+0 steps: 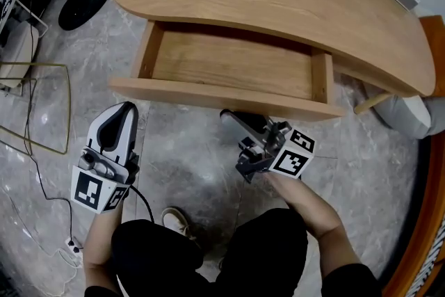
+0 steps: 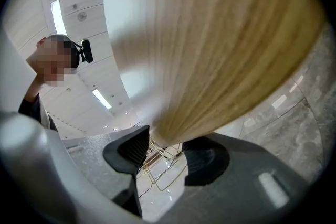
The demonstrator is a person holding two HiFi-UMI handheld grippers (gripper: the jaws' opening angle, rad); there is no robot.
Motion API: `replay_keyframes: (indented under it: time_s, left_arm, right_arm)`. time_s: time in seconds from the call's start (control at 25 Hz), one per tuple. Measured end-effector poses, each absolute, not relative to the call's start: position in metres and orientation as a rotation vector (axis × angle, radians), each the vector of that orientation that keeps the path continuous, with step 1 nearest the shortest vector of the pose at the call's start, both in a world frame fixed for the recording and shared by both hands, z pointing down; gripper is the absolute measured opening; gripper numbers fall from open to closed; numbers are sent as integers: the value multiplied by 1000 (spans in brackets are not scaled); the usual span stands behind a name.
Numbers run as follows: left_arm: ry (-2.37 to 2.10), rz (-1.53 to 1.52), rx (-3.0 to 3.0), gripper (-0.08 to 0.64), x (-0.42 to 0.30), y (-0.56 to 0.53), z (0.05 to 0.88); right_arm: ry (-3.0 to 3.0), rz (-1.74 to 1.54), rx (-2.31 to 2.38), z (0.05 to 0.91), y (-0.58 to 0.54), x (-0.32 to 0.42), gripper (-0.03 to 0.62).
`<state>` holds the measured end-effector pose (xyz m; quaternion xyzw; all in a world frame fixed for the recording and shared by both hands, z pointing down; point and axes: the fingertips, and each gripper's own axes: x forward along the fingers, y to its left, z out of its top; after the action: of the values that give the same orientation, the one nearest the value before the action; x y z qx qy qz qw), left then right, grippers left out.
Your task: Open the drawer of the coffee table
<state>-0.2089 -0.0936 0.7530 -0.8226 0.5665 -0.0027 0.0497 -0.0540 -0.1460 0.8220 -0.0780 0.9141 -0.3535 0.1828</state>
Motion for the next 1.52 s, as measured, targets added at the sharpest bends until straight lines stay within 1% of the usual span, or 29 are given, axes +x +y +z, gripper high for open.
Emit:
replay_keyframes:
  time_s: [0.88, 1.2, 1.4, 1.52]
  left_arm:
    - [1727, -9, -2556, 18, -197, -101, 767]
    - [1761, -74, -2655, 18, -185, -111, 773]
    - [1774, -142, -2739, 18, -177, -104, 767]
    - [1817, -205, -2752, 18, -175, -98, 766]
  right_arm:
    - [2627, -921, -253, 823, -147, -54, 196]
    - [2589, -1109, -399, 836, -150, -51, 201]
    - [2600, -1295, -503, 853, -116, -45, 199]
    - [2671, -1340, -529, 853, -99, -44, 196]
